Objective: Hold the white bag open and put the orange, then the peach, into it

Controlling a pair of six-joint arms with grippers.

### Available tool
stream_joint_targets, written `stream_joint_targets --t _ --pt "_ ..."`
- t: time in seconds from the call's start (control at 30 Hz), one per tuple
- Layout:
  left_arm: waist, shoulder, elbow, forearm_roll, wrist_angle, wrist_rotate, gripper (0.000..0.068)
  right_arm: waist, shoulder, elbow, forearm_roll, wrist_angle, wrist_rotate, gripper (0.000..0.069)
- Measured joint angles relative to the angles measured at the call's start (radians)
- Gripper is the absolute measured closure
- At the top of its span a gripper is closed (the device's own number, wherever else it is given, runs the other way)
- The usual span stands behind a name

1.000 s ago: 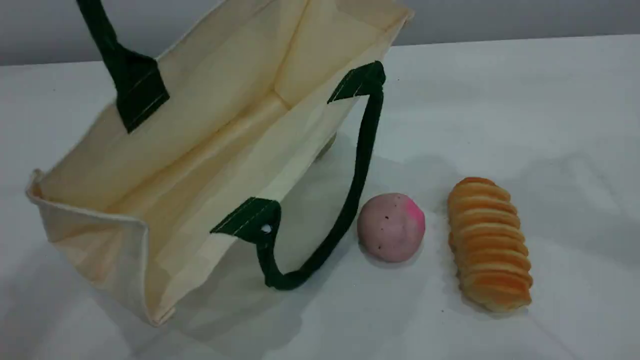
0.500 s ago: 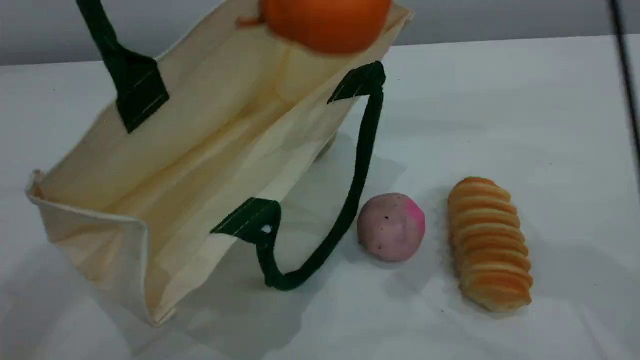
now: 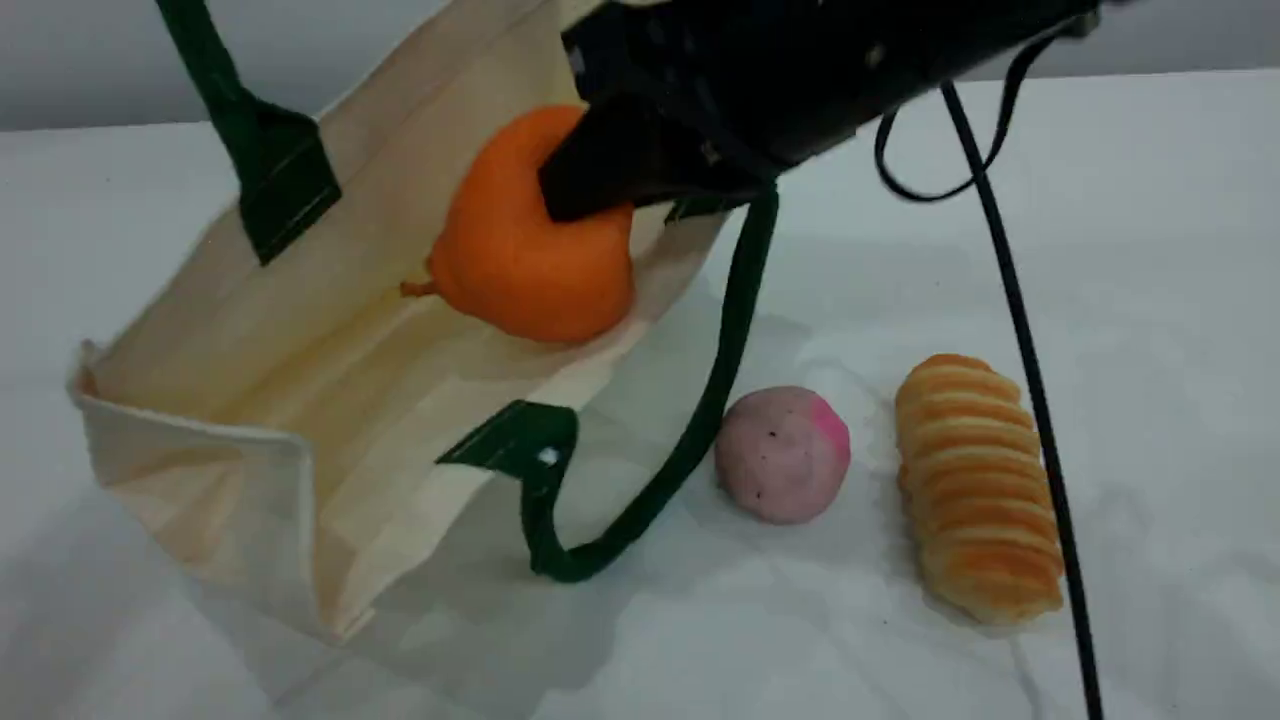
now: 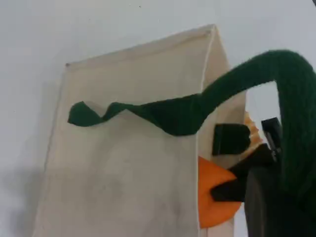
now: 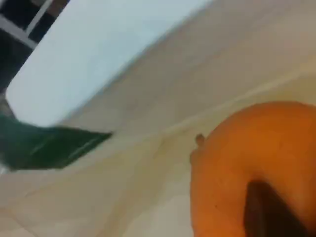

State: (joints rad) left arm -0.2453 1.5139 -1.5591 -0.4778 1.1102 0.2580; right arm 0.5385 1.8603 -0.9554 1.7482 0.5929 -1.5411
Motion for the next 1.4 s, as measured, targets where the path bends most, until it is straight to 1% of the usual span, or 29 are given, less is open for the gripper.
stream_joint_targets --t 0.1,0.27,0.4,0.47,0.53,0.6,0.73,0.87,1.0,1.07,1.17,1.27,1.4 --pt "0.000 0.000 0.000 0.000 0.000 0.000 0.0619 0.001 0.009 0.000 0.003 0.008 -0.030 0.0665" --pt "0.000 0.000 0.000 -0.018 0.001 0.000 0.0619 0.001 0.009 0.000 -0.002 0.021 -0.030 0.0665" --pt "0.000 0.000 0.000 -0.028 0.004 0.003 0.0619 0.001 0.009 -0.006 -0.007 0.087 -0.030 0.0665" --pt "0.000 0.000 0.000 -0.043 0.010 0.020 0.0619 0.016 0.009 -0.019 -0.008 0.087 -0.029 0.0665" --pt "0.000 0.000 0.000 -0.079 0.015 0.041 0.0619 0.041 0.009 -0.039 -0.008 0.078 -0.030 0.0665" --pt "0.000 0.000 0.000 -0.099 0.015 0.061 0.0619 0.074 0.009 -0.064 -0.006 0.034 -0.029 0.0665" --pt "0.000 -0.001 0.000 -0.095 0.017 0.059 0.0619 0.137 0.035 -0.094 0.002 -0.096 -0.029 0.0663" --pt "0.000 -0.001 0.000 -0.096 0.023 0.057 0.0619 0.140 0.078 -0.116 0.002 -0.177 -0.028 0.0660" --pt "0.000 -0.001 0.000 -0.098 0.023 0.056 0.0619 0.140 0.110 -0.152 0.001 -0.196 -0.028 0.0645" --pt "0.000 -0.001 0.000 -0.098 0.023 0.056 0.0619 0.140 0.110 -0.165 -0.001 -0.196 -0.028 0.0617" --pt "0.000 -0.001 0.000 -0.098 0.023 0.056 0.0619 0.140 0.110 -0.171 -0.001 -0.198 -0.029 0.0524" --pt "0.000 -0.001 0.000 -0.098 0.024 0.058 0.0619 0.140 0.110 -0.171 -0.001 -0.197 -0.029 0.0372" --pt "0.000 -0.001 0.000 -0.098 0.032 0.063 0.0619 0.140 0.085 -0.169 -0.006 -0.207 -0.030 0.0199"
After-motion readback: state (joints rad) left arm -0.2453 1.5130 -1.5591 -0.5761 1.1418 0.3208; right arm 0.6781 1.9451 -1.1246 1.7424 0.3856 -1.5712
